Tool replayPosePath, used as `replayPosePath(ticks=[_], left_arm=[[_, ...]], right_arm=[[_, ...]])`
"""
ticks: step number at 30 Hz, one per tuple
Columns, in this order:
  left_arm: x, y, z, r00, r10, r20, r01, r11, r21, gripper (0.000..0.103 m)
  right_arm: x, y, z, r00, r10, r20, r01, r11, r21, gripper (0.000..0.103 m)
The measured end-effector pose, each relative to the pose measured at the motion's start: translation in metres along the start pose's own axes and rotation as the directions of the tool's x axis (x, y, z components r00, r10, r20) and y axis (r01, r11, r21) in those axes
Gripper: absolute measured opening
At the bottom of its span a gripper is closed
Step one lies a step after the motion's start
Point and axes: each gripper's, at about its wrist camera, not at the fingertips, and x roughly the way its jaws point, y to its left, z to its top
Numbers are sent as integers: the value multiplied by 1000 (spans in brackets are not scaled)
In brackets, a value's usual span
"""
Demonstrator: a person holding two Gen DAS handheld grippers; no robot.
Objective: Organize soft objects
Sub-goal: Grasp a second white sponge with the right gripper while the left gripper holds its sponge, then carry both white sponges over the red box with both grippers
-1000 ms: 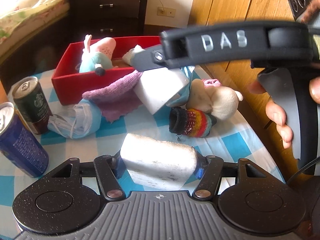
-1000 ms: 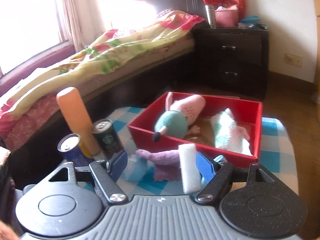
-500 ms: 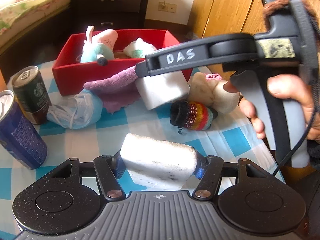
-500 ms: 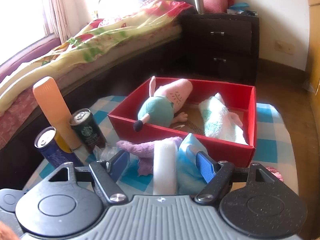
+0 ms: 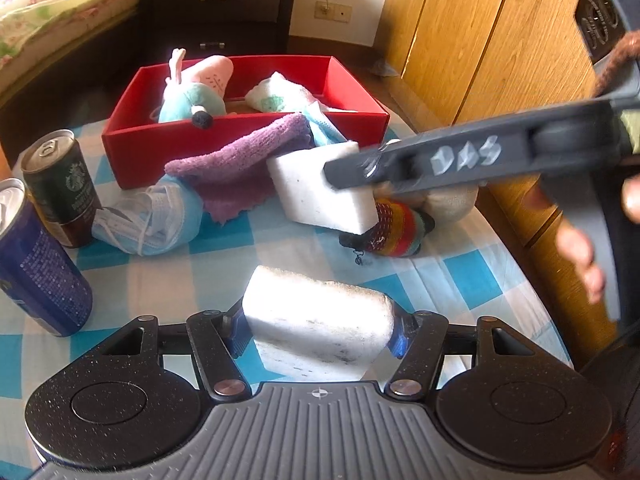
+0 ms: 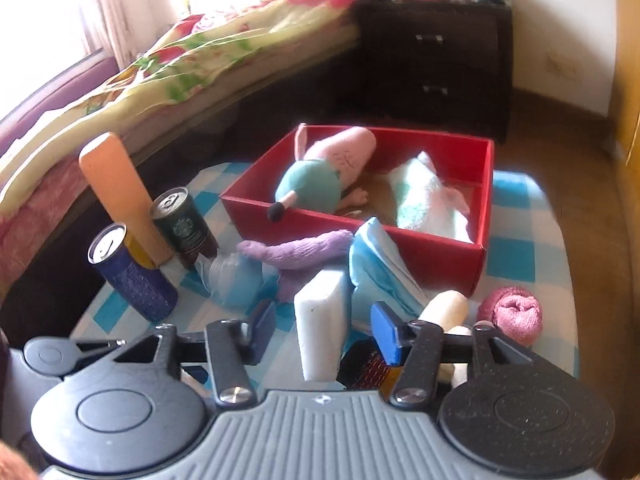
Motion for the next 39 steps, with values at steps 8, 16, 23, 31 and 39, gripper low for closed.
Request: replayPosePath(ticks=[8,16,23,31,39], left_arm=[[4,-2,-3,1000,-4,-17,4,1000,13,65],[0,0,-1,1000,0,-3,0,1000,0,66],[-5,5,5,999,30,19,-29,999,-17,63],[-6,7,10,998,64,18,-64,998,-18,60],[-9,4,11,998,58,25,-58,998,-7,59]], right_arm=[[52,3,-2,993,-6,-114,12,999,44,0],[31,-17,2,986,136,-97,-113,970,214,0],[5,-19,7,989,142,-40,-129,966,224,0],[-9,-26,10,993,117,5,-115,967,228,0],[-13,-31,9,994,107,13,-107,965,240,0]])
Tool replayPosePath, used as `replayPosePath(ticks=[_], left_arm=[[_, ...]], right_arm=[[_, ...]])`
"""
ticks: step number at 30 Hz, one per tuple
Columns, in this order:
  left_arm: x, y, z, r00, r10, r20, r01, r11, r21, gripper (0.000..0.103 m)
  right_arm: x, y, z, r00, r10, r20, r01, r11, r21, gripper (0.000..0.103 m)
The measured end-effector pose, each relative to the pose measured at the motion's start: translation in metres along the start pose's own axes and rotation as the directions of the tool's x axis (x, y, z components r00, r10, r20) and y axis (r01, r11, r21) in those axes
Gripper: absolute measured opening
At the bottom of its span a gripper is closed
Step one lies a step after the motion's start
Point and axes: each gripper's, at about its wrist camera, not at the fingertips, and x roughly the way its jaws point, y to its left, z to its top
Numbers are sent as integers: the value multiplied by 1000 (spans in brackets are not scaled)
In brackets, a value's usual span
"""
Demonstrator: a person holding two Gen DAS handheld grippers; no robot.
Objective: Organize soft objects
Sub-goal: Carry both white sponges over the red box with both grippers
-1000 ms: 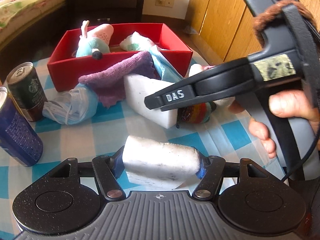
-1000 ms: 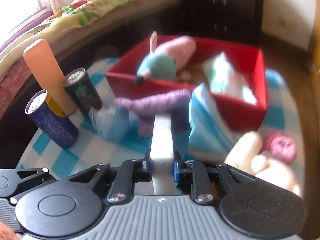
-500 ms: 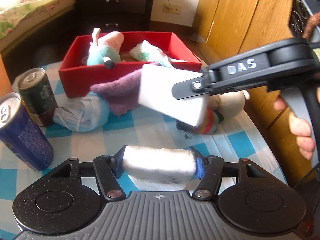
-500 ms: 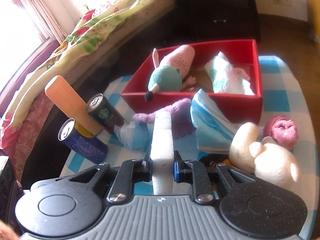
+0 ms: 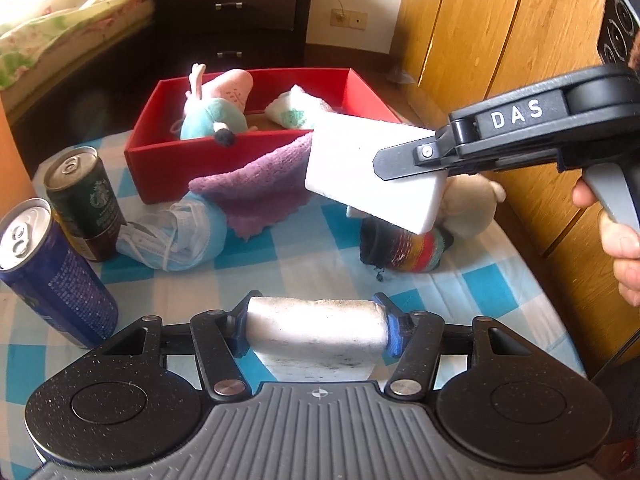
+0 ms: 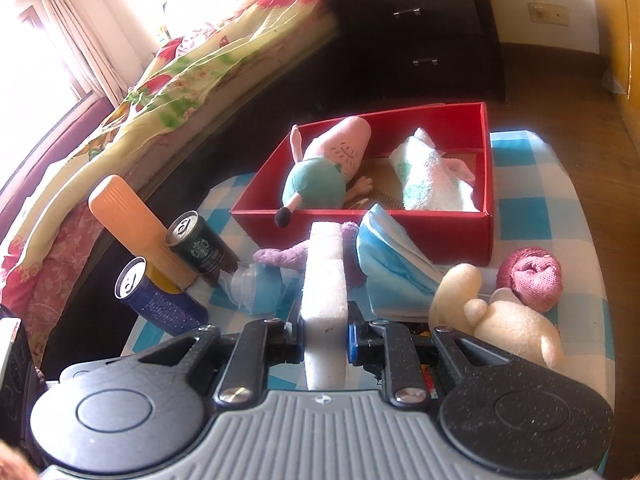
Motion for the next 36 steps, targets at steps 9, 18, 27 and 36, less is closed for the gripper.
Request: replayPosePath(ticks=[9,18,27,36], left_arm=[[-13,8,14,998,21,64,-18,999,-38,59],[-27,14,35,990,39,137,-30,997,-66,59],[-42,20,64,971,67,230,-49,995,-83,60],[-44,38,95,949,108,298,-70,988,-134,60]], right_arm=[[-18,2,8,997,4,73,-4,1000,6,0],[-32,4,15,991,7,135,-8,1000,3,0],[-44,8,23,980,7,201,-7,1000,-1,0],[-45,6,36,970,-7,244,8,1000,-2,0]])
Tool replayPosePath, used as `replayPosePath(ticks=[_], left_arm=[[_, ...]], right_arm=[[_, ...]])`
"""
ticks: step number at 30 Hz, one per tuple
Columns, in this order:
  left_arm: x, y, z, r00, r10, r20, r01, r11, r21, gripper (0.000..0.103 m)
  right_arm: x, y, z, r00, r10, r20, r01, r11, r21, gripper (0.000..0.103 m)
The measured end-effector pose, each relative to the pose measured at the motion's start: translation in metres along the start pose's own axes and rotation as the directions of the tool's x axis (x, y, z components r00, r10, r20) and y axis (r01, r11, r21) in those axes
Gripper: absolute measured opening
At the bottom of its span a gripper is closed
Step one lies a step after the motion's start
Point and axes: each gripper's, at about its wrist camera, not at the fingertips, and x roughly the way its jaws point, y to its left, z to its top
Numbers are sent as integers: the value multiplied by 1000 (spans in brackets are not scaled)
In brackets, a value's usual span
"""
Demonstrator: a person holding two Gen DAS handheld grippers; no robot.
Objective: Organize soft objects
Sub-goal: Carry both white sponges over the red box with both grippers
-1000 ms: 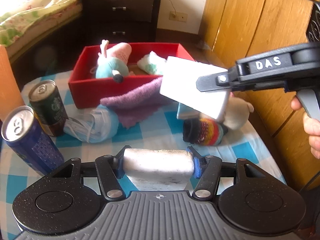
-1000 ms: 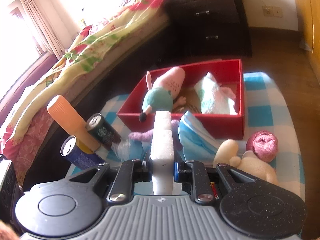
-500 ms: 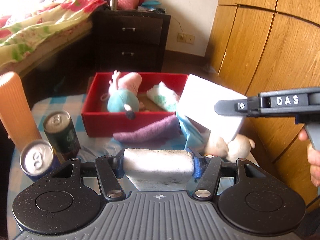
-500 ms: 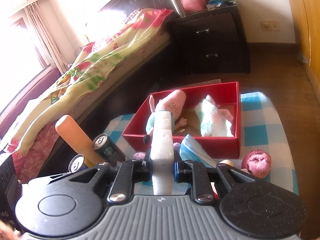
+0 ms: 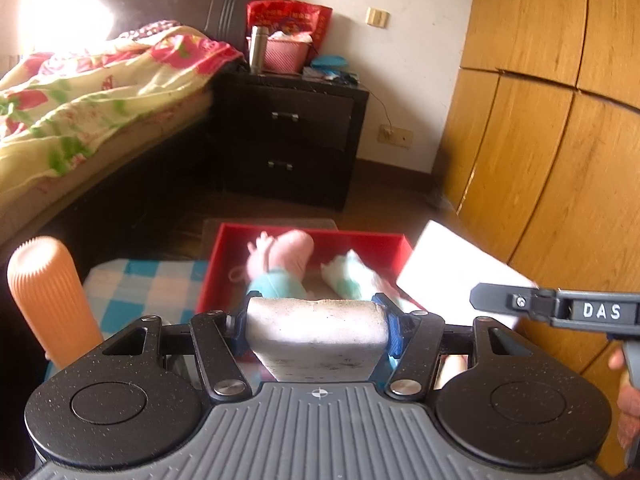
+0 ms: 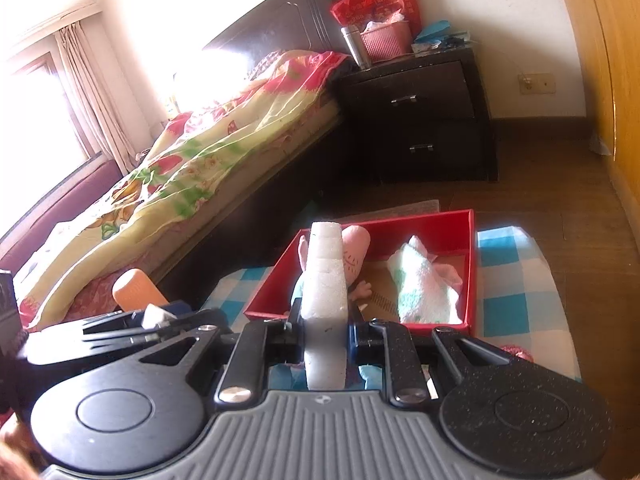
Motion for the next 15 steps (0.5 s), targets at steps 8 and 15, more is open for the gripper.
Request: replayPosePath(ticks=[8,15], left_arm=[[17,2,21,999,14,39,-14,1000,-2,60],[33,4,36,997,31,66,-32,999,5,60]], right_arm=[[7,-5,14,999,-17,38,17,1000,11,0],[18,-15,24,998,-47,46,46,999,20,0]])
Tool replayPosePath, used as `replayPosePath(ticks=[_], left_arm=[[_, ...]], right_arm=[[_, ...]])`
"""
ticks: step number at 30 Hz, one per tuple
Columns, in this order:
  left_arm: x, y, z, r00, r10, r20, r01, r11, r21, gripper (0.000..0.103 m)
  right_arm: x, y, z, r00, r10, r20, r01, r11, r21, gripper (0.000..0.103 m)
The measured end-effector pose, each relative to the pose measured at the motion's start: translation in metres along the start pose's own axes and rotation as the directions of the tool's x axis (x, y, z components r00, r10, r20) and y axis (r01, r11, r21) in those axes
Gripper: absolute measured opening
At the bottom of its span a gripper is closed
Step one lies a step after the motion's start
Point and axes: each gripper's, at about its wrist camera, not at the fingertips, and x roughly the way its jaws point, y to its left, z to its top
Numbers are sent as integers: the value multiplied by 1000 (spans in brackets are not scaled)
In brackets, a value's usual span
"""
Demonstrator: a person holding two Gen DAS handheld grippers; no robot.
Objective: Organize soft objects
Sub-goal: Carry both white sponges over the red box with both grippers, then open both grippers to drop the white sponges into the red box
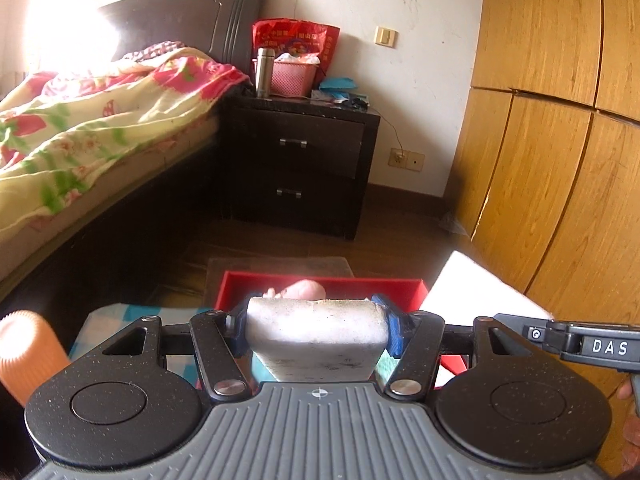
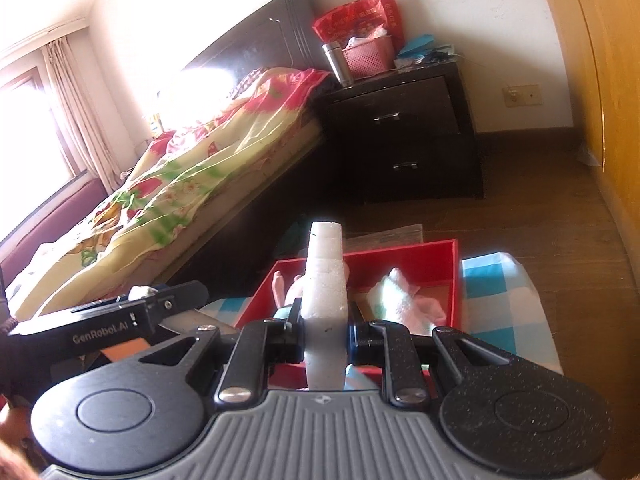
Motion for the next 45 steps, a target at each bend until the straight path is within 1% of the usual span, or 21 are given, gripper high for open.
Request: replayPosePath(ticks=[5,11,13,15,21,24,26,27,28,29,30,31,35,39,42,45], left_arm=[[15,6,6,1000,24,16,-24,1000,-8,60],[45,15,9,999,37,22,-36,997,-64,60],[57,16,9,998,59,11,-58,997,-58,60],[67,17,8,996,87,-1,-87,995,-50,60],[84,20,5,993,120,-11,-120,992,-45,60],[93,20,5,990,139,-21,-139,989,-43,61],[95,18,6,990,138,-26,-139,990,-36,67],[95,17,5,989,148,-24,-149,988,-31,78],[96,16,6,987,158,-21,-158,987,-24,85],[96,15,6,986,168,-18,-168,986,-16,85],[96,15,7,985,171,-23,-171,985,-14,85],[96,15,8,985,168,-30,-168,986,-18,86],[89,17,11,986,158,-47,-160,986,-43,86],[68,21,9,988,143,-65,-147,987,-62,87],[46,22,1,990,120,-77,-126,989,-80,88],[27,19,-14,985,122,-122,-131,989,-70,88]], right_arm=[[15,-4,8,1000,-16,1,17,1000,-6,0],[50,-5,13,998,-60,-6,60,996,-60,0],[62,-6,14,998,-65,5,65,995,-73,0],[74,-7,14,998,-60,-2,60,996,-71,0],[102,-7,6,998,-68,-6,67,992,-106,0],[111,-10,2,997,-76,-11,75,992,-103,0],[117,-12,1,996,-92,-13,90,990,-108,2],[119,-12,1,995,-98,-21,95,989,-115,6],[120,-13,1,994,-101,-32,97,988,-119,12],[121,-14,0,994,-106,-37,100,988,-118,15],[122,-14,0,993,-112,-41,107,987,-116,25],[121,-15,0,992,-116,-44,110,987,-118,33],[115,-12,2,993,-110,-38,105,987,-120,33],[103,-12,6,995,-87,-38,83,993,-88,34],[90,-9,9,997,-50,-52,47,997,-54,34],[72,-2,10,998,-40,-40,38,998,-57,34]])
